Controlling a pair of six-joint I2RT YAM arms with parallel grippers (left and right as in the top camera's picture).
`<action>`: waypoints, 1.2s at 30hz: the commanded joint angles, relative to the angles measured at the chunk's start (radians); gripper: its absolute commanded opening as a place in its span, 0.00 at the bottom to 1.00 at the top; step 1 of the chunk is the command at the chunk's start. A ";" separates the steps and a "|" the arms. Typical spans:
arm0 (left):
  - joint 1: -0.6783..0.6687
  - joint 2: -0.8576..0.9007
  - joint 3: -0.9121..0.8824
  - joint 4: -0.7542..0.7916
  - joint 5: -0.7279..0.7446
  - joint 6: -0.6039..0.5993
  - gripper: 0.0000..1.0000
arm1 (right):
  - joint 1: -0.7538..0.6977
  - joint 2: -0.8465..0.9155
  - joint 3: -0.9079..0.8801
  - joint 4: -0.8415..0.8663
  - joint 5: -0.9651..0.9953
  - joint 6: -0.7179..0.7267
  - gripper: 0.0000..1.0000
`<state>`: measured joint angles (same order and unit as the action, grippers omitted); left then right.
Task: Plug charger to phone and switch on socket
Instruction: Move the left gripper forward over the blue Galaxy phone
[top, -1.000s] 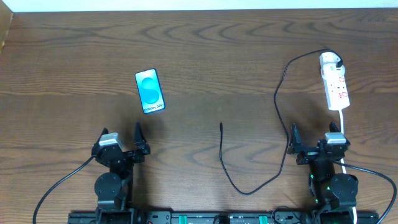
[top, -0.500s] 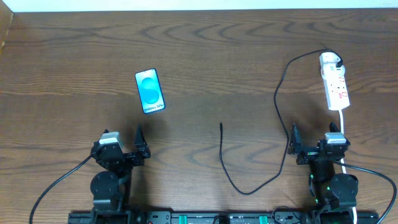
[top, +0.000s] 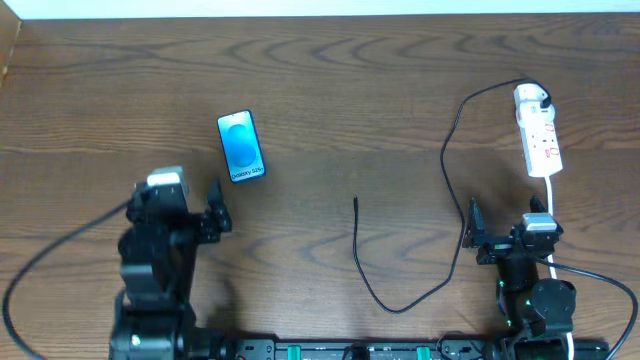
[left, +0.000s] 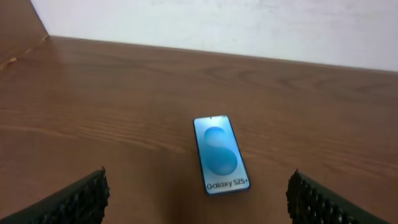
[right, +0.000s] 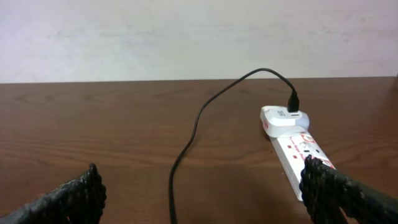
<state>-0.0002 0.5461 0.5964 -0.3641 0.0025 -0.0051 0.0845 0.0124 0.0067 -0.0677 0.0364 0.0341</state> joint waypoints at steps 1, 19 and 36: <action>0.006 0.130 0.136 -0.053 0.013 0.020 0.90 | 0.009 -0.006 -0.001 -0.003 0.010 0.010 0.99; 0.006 0.848 0.778 -0.657 0.013 0.009 0.90 | 0.009 -0.006 -0.001 -0.003 0.010 0.010 0.99; 0.006 0.883 0.777 -0.679 0.013 0.008 0.91 | 0.009 -0.006 -0.001 -0.003 0.010 0.010 0.99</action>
<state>-0.0002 1.4334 1.3529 -1.0401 0.0139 0.0006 0.0845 0.0124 0.0067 -0.0673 0.0383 0.0345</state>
